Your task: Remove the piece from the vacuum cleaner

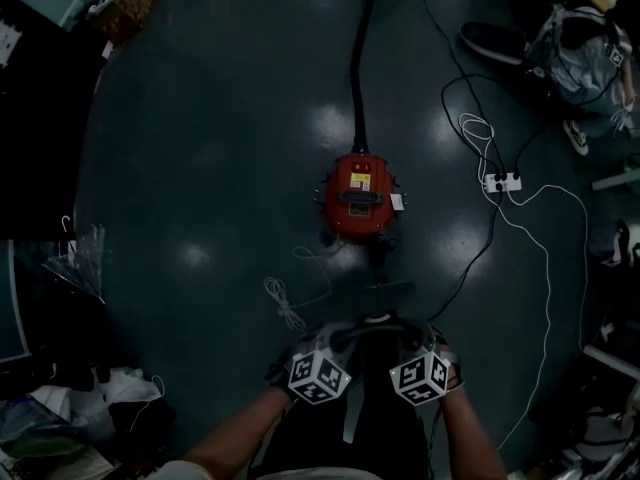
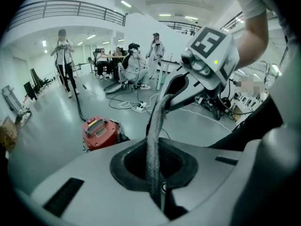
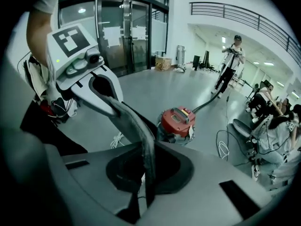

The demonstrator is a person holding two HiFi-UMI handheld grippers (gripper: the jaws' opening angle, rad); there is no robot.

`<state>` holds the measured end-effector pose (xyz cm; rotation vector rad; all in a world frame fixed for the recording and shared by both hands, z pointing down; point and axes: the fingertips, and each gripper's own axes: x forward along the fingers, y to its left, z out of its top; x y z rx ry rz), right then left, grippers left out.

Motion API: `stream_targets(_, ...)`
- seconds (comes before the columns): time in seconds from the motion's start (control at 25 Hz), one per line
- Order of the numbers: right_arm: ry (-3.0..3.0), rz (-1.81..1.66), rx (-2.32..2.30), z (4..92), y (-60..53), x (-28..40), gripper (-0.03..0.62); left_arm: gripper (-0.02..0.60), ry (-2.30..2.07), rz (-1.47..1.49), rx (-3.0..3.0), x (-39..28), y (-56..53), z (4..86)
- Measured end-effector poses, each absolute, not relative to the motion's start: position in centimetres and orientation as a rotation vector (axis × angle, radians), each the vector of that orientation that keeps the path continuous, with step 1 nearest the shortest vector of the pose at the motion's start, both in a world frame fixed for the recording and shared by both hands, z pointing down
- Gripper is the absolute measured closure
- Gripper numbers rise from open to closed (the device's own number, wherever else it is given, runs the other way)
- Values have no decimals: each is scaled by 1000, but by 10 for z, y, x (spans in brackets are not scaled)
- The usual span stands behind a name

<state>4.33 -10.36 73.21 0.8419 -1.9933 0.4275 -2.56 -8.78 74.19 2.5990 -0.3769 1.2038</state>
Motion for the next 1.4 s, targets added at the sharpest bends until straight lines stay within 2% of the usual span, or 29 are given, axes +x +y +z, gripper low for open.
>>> stream_targets(0.28,-2013,317,861,595,-57,24,568,567,-361,1212,2710,-43,-61,605)
stream_targets(0.72,-2100,321,999,439,-33,16,568,566,-356,1049,2810,-51,-35,453)
stream_targets(1.08,-2146,249,1001,383,-21,7,569,566,-303,1054,2905,-60,-31,393)
stream_targets(1.4,-2152,249,995,380,-29,3,569,566,-310,1051,2887,-62,-41,389)
